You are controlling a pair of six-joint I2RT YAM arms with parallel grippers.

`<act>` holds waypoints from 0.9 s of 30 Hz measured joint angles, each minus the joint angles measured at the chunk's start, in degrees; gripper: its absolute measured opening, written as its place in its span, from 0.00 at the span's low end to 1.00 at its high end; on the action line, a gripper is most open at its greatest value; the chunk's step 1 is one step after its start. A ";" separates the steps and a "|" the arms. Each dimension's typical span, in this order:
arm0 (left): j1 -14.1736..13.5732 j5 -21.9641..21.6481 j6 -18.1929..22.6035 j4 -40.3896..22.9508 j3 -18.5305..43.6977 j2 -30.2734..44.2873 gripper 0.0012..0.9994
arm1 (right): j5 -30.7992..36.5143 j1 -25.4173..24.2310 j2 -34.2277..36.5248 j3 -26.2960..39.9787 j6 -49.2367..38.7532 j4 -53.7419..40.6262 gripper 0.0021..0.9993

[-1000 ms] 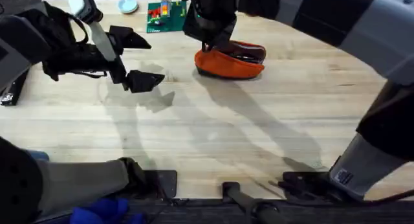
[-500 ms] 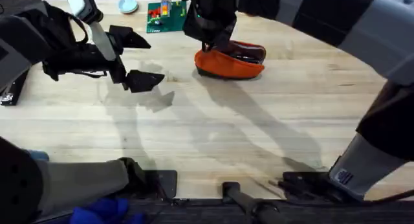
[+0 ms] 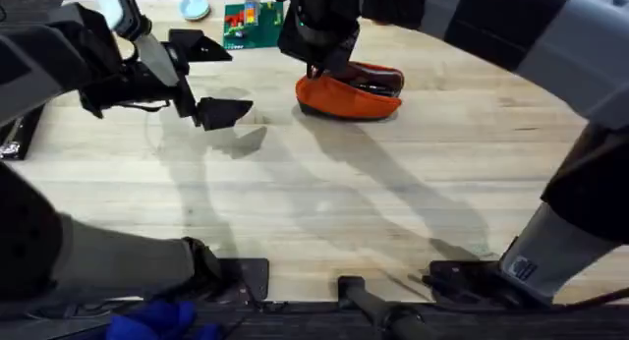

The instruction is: Unzip the bag, pick up the pens from the table one at a time and place them inside, then zip the bag closed.

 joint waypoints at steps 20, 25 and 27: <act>-10.87 8.47 -8.74 23.58 0.02 13.66 0.99 | 0.00 0.00 0.00 0.00 0.00 0.00 0.03; -13.70 8.39 -13.76 26.40 0.02 14.80 0.99 | 0.00 0.00 0.00 0.00 0.01 0.00 0.03; -14.98 8.18 -14.75 26.46 0.02 14.80 0.99 | 0.02 0.00 0.00 0.00 -0.01 0.00 0.03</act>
